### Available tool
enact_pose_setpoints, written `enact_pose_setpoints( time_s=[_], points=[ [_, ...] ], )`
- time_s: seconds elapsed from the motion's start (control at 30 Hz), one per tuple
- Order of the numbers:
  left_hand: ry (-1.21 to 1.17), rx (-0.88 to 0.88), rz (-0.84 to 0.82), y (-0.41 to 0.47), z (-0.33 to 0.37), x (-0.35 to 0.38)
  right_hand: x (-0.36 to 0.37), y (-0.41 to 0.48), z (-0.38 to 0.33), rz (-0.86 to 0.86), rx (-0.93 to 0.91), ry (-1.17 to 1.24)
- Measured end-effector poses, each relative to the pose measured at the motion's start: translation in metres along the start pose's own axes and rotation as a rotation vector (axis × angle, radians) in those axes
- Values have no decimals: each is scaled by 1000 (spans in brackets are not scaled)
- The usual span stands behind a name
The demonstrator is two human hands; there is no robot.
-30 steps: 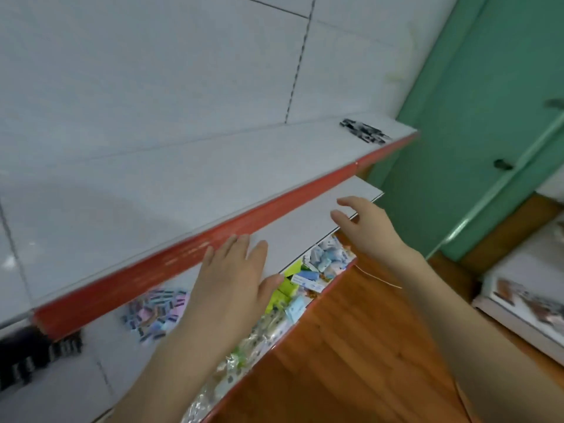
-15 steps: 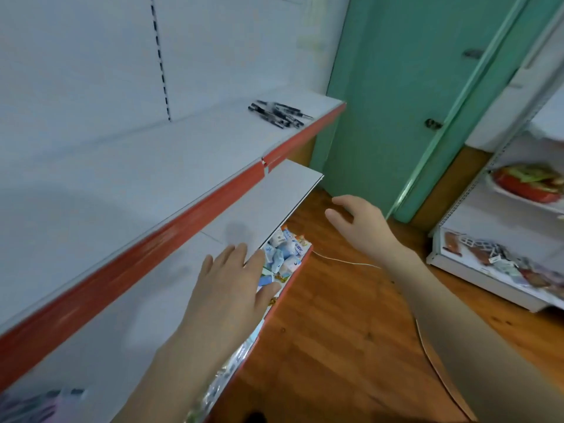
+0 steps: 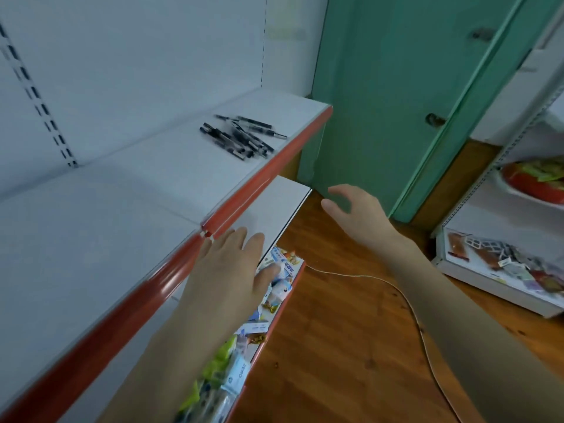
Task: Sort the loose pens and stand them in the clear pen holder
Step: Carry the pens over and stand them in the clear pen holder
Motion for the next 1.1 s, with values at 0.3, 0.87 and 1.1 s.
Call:
enact_pose_setpoints(
  time_s=[0.3,0.87,1.1],
  points=[
    [45,-95,251,119,-10,15,14,149,42,-17,-205,39],
    [-63,-693,445,248,-68,-2,89,335,11,-274,-561,198],
    [-7,-787,427,285,-100,-13,115,360,-16,-289,-581,81]
  ],
)
Point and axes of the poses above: each hand's wrist, its own y-axis towards the middle knuckle, its own x-axis out of the palm, z = x × y, the point moved 6 cm from there along y, towards the middle knuckle, and after that the axes turned 11 degrees about -y, right-handed, at the moved point
